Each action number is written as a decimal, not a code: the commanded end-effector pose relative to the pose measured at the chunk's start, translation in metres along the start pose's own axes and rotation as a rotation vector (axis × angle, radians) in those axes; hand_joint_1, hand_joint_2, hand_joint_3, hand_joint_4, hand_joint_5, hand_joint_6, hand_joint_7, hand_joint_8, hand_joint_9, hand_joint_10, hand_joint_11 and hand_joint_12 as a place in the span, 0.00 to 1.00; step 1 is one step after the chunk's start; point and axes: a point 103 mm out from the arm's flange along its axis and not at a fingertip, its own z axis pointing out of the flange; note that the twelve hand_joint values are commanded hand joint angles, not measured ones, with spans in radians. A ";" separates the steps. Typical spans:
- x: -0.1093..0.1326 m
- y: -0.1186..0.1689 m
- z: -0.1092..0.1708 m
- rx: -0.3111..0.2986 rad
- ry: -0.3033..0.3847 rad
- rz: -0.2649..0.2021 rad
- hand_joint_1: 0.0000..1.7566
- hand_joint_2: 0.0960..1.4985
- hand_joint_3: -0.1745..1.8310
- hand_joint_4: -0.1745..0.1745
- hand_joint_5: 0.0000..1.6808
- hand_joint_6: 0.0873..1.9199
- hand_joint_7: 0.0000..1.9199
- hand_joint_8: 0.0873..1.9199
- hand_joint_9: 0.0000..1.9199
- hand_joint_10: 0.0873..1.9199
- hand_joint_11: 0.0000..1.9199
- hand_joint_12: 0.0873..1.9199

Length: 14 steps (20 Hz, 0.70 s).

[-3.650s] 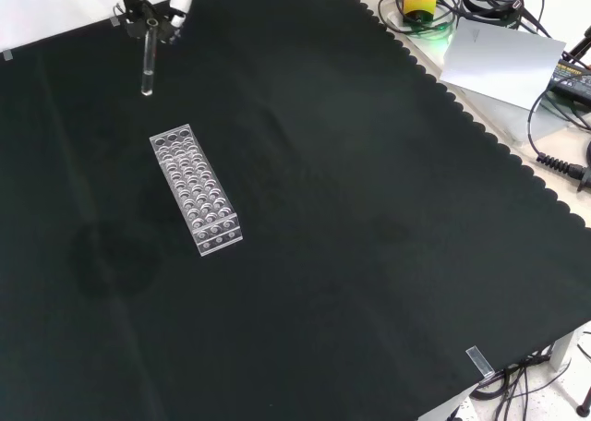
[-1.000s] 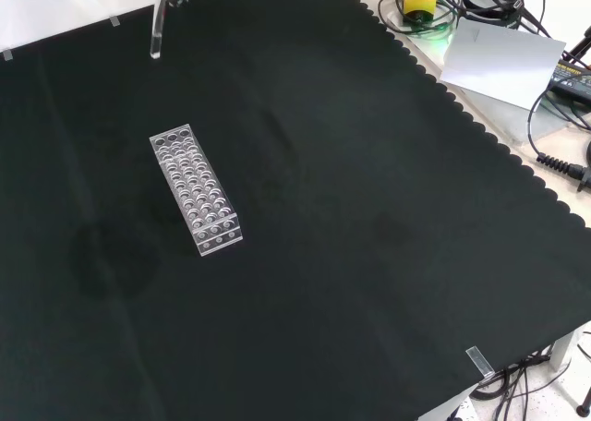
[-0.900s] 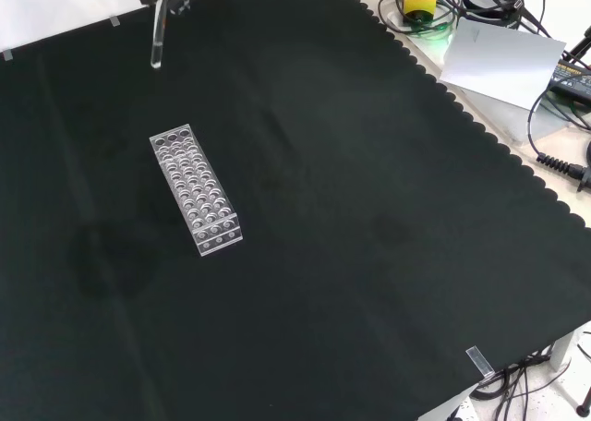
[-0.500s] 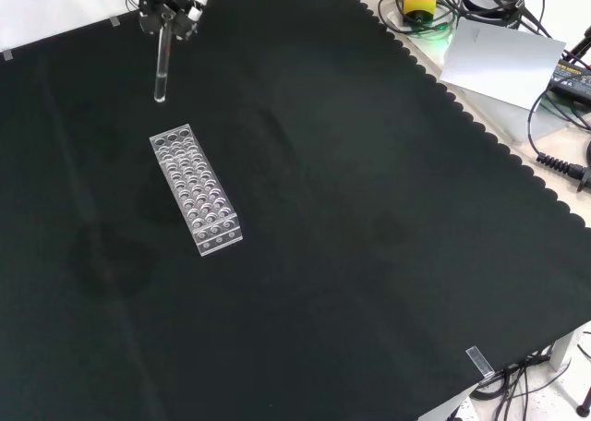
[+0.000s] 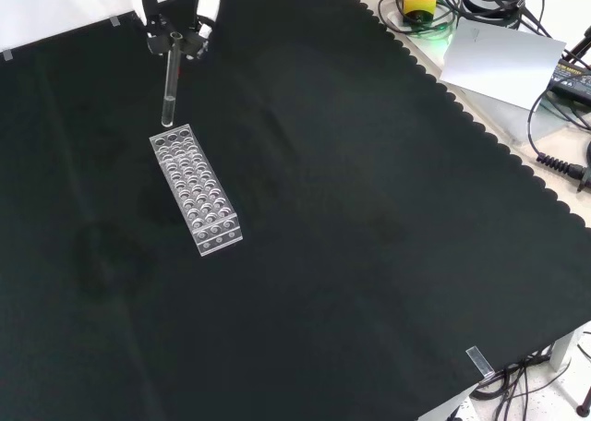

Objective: Shake the test tube.

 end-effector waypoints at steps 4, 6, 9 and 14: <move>-0.096 -0.014 -0.019 -0.029 -0.065 0.189 0.78 0.44 0.33 0.00 0.84 0.00 0.74 0.27 0.79 0.29 0.67 0.43; -0.126 -0.020 -0.026 -0.038 -0.093 0.251 0.78 0.44 0.33 0.00 0.84 0.00 0.74 0.26 0.77 0.29 0.67 0.43; -0.162 -0.029 -0.037 -0.058 -0.109 0.336 0.81 0.41 0.36 0.00 0.84 0.00 0.74 0.26 0.70 0.33 0.67 0.43; -0.213 -0.041 -0.059 -0.094 -0.143 0.453 0.82 0.40 0.37 0.00 0.84 0.00 0.74 0.26 0.69 0.33 0.67 0.43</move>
